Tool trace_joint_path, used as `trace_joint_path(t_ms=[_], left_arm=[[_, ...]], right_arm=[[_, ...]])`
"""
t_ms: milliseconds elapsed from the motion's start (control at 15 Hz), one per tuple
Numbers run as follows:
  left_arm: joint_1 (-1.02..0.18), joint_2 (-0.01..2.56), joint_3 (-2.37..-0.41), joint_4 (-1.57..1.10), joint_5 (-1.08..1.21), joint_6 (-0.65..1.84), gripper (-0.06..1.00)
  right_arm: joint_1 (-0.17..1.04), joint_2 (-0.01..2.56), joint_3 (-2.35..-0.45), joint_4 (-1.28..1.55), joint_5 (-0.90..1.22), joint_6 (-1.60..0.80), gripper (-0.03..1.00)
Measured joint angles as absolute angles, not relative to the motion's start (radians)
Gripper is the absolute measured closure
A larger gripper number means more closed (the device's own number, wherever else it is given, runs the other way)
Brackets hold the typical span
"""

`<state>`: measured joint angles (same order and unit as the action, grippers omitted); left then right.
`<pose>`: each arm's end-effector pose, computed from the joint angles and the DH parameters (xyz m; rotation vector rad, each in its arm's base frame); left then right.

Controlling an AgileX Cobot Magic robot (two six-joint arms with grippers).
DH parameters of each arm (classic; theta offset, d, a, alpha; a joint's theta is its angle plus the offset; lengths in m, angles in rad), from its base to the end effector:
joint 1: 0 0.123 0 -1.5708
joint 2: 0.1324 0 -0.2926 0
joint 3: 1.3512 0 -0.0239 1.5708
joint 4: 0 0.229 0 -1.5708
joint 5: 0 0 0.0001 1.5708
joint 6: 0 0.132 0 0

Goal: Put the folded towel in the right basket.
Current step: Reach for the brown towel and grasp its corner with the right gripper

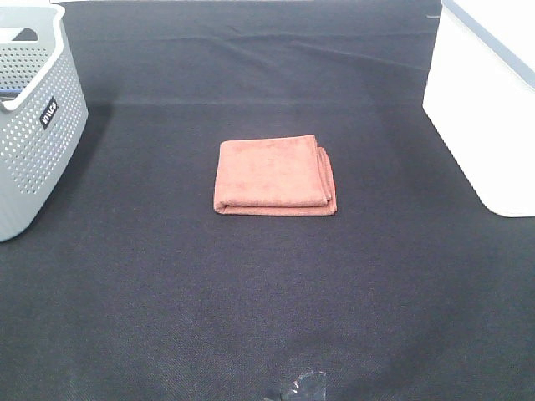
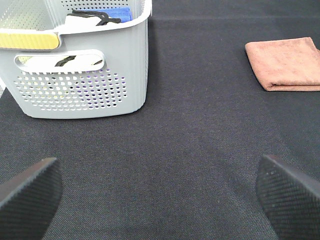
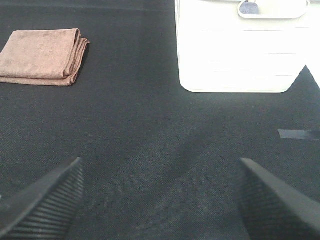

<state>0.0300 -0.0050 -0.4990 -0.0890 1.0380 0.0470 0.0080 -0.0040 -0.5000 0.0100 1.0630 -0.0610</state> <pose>0.0056 -0.0099 0.2509 0.0202 2.0148 -0.0571 0.0041 0.0012 0.2479 -0.0710 2.0414 -0.0212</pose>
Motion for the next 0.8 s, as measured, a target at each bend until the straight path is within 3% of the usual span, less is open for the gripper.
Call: trace_joint_path(t_ms=[800], left_arm=[[0.030, -0.005, -0.499, -0.089, 1.038, 0.047, -0.05]], right_arm=[[0.008, -0.004, -0.500, 0.010, 1.063, -0.061, 0.16]])
